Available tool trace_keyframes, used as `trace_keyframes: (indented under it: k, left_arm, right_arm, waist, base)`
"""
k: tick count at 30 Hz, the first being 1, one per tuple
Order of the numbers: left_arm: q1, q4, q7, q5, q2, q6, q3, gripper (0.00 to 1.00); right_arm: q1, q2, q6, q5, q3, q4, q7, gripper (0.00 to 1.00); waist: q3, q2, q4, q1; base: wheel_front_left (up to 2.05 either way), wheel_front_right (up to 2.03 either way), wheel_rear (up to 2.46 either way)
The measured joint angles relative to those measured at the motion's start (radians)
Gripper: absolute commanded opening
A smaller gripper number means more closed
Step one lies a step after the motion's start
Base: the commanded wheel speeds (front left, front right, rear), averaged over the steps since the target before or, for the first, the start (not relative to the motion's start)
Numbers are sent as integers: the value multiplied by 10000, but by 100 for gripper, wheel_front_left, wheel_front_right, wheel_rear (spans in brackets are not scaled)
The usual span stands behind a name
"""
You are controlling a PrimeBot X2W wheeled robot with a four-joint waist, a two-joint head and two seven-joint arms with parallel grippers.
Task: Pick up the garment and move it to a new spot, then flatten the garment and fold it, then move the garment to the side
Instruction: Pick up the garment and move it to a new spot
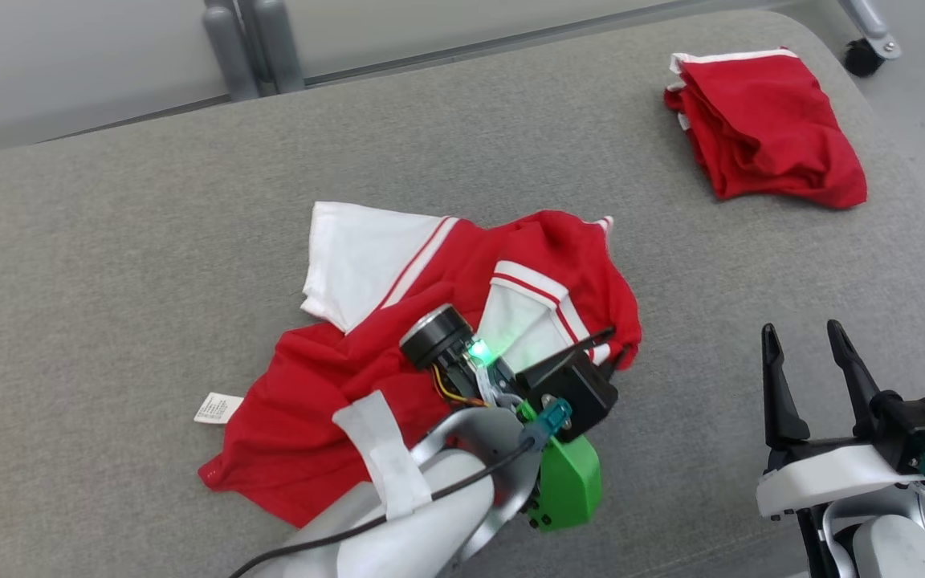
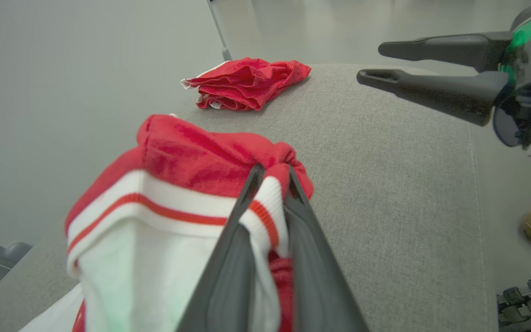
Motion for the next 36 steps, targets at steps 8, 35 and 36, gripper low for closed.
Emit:
trace_keyframes:
  k: [8,35,36]
  left_arm:
    - [359,-744,-1384,-3891,-23,-213,-943,100]
    - [6693,-2698,-3465,-2347,1561,2918,5451,100]
    - [6990,-2681,-3463,-2157,1503,2746,5682,100]
  right_arm:
    - [82,12,-2,167,-297,117,0,100]
    - [1860,-362,0,-813,-1912,-817,0,100]
    - [1910,-345,0,-844,-1912,-769,0,100]
  waist:
    - [341,0,-564,0]
    - [-1558,0,2393,0]
    - [-1647,0,2505,0]
  base:
    - [0,0,0]
    - [0,0,0]
    - [0,0,0]
